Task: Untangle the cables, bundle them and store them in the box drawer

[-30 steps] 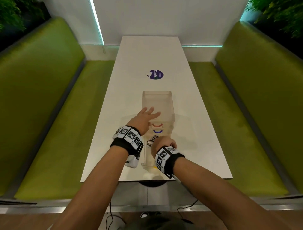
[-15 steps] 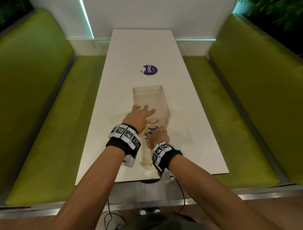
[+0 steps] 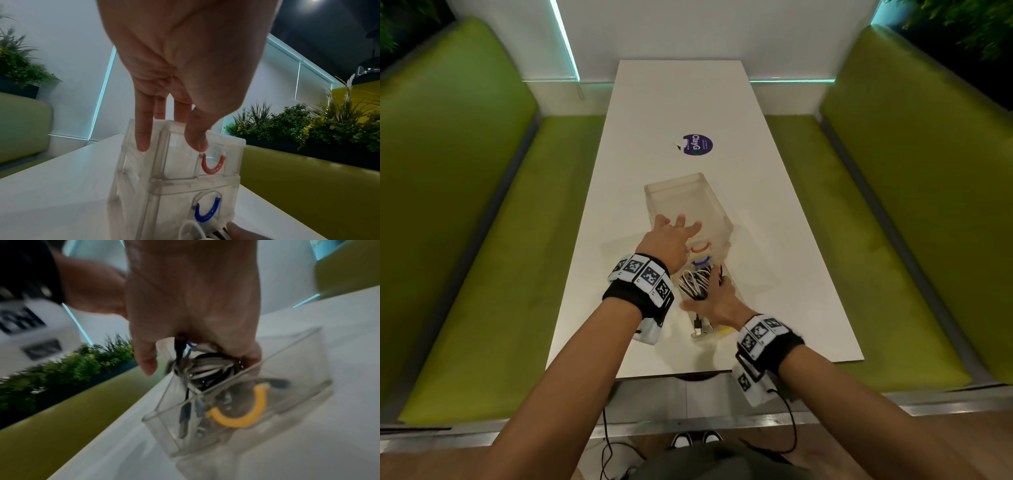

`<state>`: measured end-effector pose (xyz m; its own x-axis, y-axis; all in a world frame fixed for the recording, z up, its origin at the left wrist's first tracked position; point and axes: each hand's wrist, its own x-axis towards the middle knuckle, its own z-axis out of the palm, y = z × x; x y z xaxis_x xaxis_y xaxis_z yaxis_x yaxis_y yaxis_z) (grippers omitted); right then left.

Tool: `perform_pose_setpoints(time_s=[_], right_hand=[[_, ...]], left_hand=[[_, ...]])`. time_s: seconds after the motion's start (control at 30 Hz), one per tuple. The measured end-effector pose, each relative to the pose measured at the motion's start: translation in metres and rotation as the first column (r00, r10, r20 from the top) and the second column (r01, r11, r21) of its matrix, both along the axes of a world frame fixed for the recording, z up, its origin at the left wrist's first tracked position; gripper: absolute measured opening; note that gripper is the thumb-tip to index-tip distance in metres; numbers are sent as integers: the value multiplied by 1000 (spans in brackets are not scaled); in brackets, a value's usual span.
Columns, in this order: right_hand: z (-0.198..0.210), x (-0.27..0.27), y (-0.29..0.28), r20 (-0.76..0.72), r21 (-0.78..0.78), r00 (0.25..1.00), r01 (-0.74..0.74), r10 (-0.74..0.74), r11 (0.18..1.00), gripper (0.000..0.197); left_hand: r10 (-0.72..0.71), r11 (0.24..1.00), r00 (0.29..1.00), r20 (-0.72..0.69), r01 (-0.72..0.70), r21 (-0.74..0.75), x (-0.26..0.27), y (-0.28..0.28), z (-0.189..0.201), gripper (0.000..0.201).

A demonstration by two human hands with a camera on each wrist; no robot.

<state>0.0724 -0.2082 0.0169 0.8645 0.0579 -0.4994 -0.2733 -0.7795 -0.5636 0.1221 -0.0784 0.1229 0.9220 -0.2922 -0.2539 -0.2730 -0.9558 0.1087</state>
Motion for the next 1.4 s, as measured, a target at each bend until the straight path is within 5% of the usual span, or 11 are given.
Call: perform_pose_setpoints(time_s=[0.1,0.23,0.53,0.67,0.73,0.83,1.0,1.2,1.4], right_hand=[[-1,-20,-19,170,-104,968,-168,184,980,97],[-15,-46,-18,439,-459,820,-145,366,877,69],[-29,-49,-34,229,-477,809,-391,541,787,120],[-22,-50,-29,308,-434,814,-340,492,834,109],[-21,-51,-23,447,-448,730,-318,517,836,106],[-25,-48,-21,459,-535,589,-414,665,736,102],[-33,-40,-25,271,-544,609,-542,745,641,102],[-26,-21,-28,348,-532,544,-556,764,638,83],[-21,-3,-29,361,-507,483,-617,798,602,87]], left_hand=[[-5,1000,1000,11,5,-13,0,1,-2,56],[2,1000,1000,16,-1,-21,0,1,-2,56],[10,999,1000,-1,-10,-33,-1,1,0,57],[15,999,1000,-2,-15,-37,0,1,1,57],[25,998,1000,-9,-25,-51,-1,1,1,57],[31,997,999,-15,-32,-67,-1,1,1,58],[31,997,999,-36,-34,-71,-3,0,4,59],[25,998,999,-23,-27,-63,-2,-1,3,59],[28,997,999,-26,-29,-65,-4,-1,6,59]])
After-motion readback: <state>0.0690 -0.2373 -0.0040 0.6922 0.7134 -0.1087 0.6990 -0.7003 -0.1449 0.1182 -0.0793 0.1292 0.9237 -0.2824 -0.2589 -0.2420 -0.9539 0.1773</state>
